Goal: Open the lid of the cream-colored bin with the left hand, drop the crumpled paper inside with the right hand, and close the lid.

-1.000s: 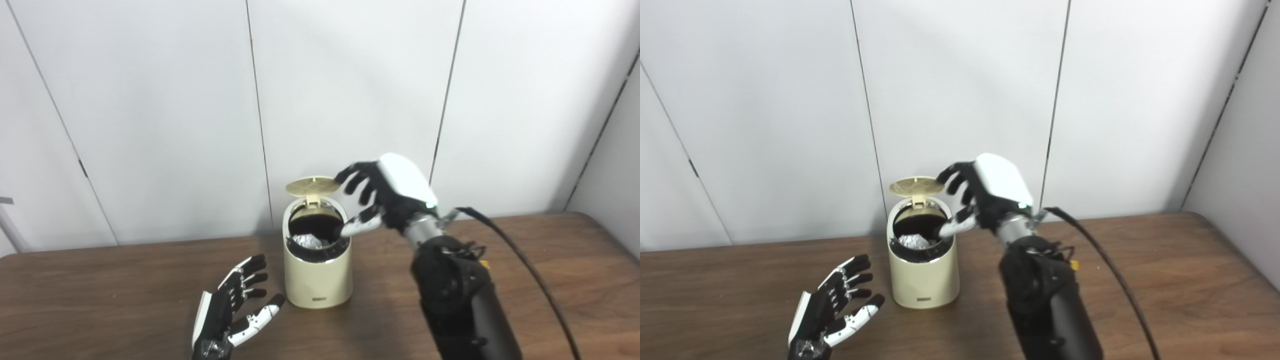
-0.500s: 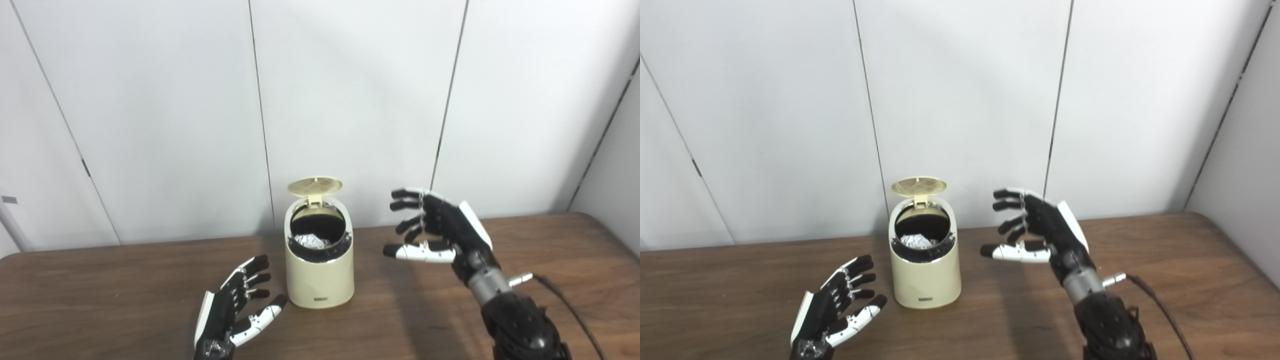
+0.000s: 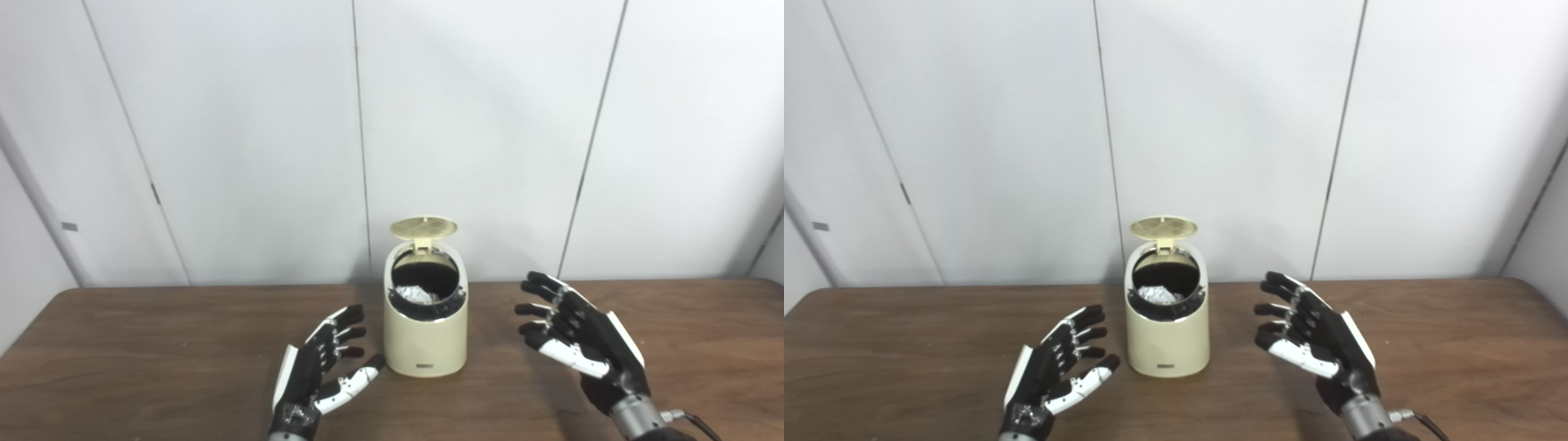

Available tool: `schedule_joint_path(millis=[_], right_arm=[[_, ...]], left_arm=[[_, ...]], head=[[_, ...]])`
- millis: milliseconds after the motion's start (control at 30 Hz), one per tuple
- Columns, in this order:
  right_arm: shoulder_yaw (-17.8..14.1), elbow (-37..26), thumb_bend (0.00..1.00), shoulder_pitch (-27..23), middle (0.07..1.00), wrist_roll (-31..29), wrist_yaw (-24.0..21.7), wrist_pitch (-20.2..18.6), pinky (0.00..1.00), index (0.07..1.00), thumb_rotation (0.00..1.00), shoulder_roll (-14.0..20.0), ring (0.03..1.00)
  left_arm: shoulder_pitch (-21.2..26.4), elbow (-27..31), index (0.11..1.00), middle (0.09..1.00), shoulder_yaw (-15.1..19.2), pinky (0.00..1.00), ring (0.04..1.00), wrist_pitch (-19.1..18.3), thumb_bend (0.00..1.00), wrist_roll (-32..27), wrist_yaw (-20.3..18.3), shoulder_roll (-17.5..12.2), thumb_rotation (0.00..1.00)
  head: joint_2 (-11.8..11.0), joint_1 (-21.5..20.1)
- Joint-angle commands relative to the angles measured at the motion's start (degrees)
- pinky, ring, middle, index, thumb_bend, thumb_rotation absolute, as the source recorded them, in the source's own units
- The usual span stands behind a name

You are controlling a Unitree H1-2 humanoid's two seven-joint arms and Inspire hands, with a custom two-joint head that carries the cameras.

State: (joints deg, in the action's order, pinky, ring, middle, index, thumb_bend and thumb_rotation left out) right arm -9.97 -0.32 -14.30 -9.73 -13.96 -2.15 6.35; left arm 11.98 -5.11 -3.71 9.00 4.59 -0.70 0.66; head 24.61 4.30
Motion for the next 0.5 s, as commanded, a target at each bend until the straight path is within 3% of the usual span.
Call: schedule_joint_path(millis=[0,133,300,467], right_arm=[[-0.02,-0.64,0.86,-0.97,0.793,-2.08,0.18,4.25,0.54,0.796,0.27,-0.3,0.671],[-0.32,0.08,0.87,-0.08,0.77,-4.08,1.36,4.4,0.54,0.782,0.24,-1.35,0.655],[-0.61,1.41,0.79,0.51,0.763,-5.55,2.15,5.32,0.53,0.792,0.17,-1.77,0.654],[-0.25,1.16,0.79,0.96,0.771,-5.45,2.69,5.88,0.54,0.788,0.18,-1.35,0.656]], left_arm=[[0.82,2.53,0.857,0.834,-0.06,0.7,0.787,0.98,0.64,0.32,0.44,0.37,0.15],[0.45,3.36,0.86,0.838,0.06,0.7,0.789,0.72,0.64,0.31,0.27,-0.01,0.16],[0.21,4.04,0.862,0.837,0.01,0.68,0.79,0.63,0.64,0.74,0.09,-0.63,0.17],[0.13,4.64,0.86,0.84,0.14,0.67,0.791,0.65,0.66,-0.05,-0.2,-0.91,0.15]], head=[[0.13,-0.13],[0.23,-0.54],[0.15,-0.74],[0.1,-1.02]])
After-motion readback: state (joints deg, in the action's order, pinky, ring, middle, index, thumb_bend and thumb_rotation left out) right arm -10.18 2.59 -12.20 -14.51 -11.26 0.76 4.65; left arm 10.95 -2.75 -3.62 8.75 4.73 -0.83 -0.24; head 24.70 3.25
